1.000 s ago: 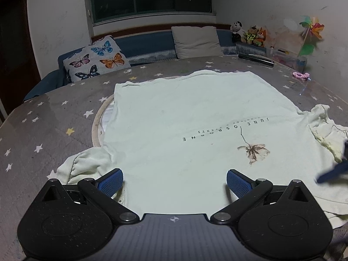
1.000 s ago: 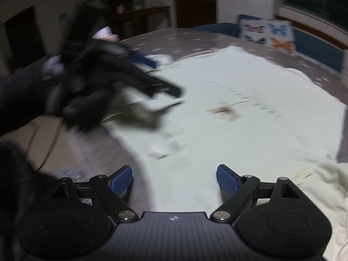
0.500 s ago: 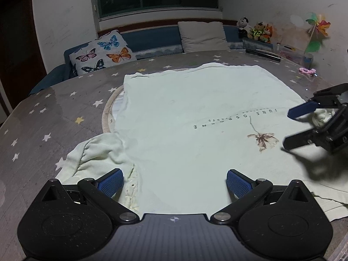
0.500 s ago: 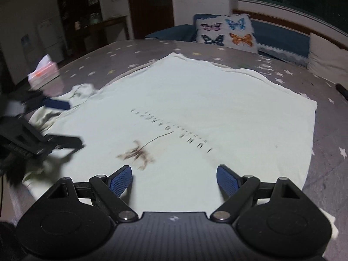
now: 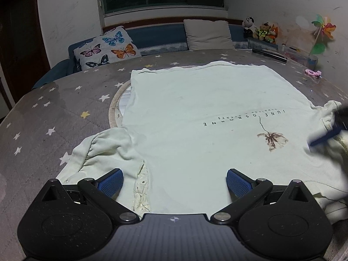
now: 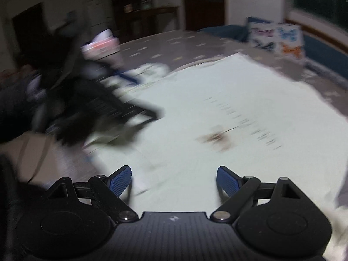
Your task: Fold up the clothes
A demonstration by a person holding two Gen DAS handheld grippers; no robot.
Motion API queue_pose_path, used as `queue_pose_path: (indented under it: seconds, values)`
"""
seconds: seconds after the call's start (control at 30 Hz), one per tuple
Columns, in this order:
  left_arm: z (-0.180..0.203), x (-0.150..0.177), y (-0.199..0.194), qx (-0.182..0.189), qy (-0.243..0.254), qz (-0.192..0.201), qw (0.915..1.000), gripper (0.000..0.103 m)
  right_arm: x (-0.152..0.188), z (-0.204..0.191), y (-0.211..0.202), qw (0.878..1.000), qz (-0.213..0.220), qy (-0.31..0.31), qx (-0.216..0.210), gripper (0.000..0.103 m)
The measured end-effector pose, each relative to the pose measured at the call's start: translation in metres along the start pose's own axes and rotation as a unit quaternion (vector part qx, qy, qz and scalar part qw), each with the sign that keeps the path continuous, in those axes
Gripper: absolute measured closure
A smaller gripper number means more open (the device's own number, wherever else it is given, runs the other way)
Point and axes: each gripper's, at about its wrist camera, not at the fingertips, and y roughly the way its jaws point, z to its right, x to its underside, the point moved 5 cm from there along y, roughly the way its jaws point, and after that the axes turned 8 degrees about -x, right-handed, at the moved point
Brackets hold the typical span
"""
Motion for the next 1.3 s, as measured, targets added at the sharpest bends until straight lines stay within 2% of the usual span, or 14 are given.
queue_pose_path:
  seconds: [0.13, 0.23, 0.33, 0.53, 0.67, 0.7, 0.83, 0.93, 1.0, 1.17, 1.3]
  values:
    - [-0.001, 0.001, -0.001, -0.003, -0.002, 0.001, 1.0000, 0.000, -0.019, 0.054, 0.006, 0.997, 0.026, 0.057, 0.055, 0.015]
    - [-0.002, 0.001, -0.001, -0.004, -0.003, 0.000, 1.0000, 0.000, -0.018, 0.072, 0.017, 0.994, 0.021, 0.086, 0.058, 0.013]
    - [-0.004, 0.001, -0.001, -0.005, -0.005, -0.001, 1.0000, 0.000, -0.012, 0.054, 0.018, 0.997, 0.015, 0.064, 0.033, 0.013]
    - [-0.008, 0.002, 0.001, -0.007, -0.010, -0.002, 0.9999, 0.000, 0.005, -0.024, 0.017, 0.998, -0.026, -0.015, -0.059, 0.013]
    - [-0.009, 0.003, 0.000, -0.009, -0.012, -0.002, 0.9999, 0.000, 0.000, -0.029, 0.016, 0.998, -0.024, -0.029, -0.058, 0.013]
    - [-0.010, 0.003, 0.000, -0.009, -0.012, -0.002, 0.9999, 0.000, -0.003, -0.026, 0.015, 0.998, -0.022, -0.028, -0.054, 0.013]
    - [-0.012, 0.004, -0.002, -0.012, -0.015, -0.002, 0.9998, 0.000, -0.024, 0.034, 0.016, 0.999, 0.013, 0.032, 0.027, 0.013]
    - [-0.015, 0.004, -0.003, -0.014, -0.017, -0.001, 0.9997, 0.000, -0.027, 0.069, 0.023, 0.995, 0.018, 0.079, 0.058, 0.013]
    - [-0.016, 0.005, -0.004, -0.016, -0.019, -0.001, 0.9997, 0.000, -0.025, 0.069, 0.028, 0.995, 0.015, 0.085, 0.040, 0.012]
    - [-0.021, 0.004, -0.002, -0.022, -0.022, -0.003, 0.9995, 0.000, -0.015, 0.011, 0.034, 0.999, -0.001, 0.026, -0.037, 0.010]
    - [-0.023, 0.006, -0.002, -0.025, -0.023, -0.004, 0.9994, 0.000, -0.005, -0.040, 0.034, 0.995, -0.018, -0.019, -0.099, 0.010]
